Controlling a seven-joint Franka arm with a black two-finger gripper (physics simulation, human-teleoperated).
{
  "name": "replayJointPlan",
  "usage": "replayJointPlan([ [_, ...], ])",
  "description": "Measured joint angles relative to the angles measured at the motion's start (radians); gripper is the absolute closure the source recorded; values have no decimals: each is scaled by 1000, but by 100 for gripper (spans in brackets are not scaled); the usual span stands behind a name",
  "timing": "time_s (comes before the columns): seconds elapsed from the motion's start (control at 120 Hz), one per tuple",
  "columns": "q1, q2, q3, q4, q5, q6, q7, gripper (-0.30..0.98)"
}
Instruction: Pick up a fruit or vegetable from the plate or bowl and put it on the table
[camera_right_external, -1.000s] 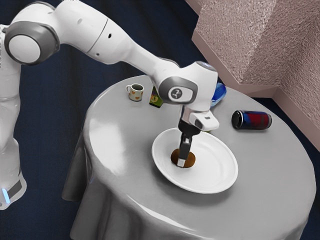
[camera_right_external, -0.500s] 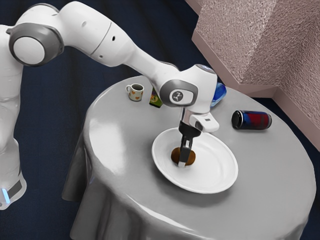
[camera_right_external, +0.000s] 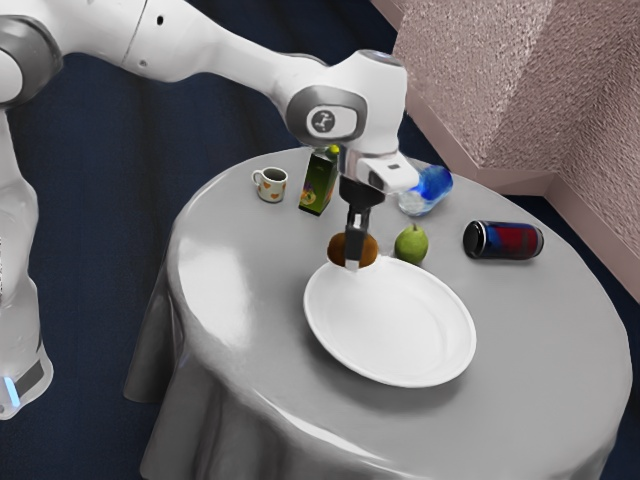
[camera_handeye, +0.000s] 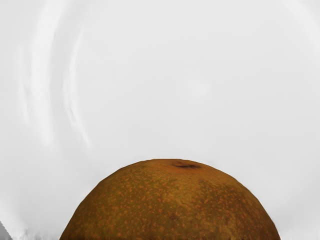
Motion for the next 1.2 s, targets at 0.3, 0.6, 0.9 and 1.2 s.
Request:
replayJointPlan([
  [0.3,115,21,40,-45,23,-36,-1,35],
  [0.6,136,49,57,-61,26,-44,-4,35],
  [0.9,138,47,53,-42,19,-49,5,5],
  [1.2,-125,86,-324,359,256,-253,-121,1],
])
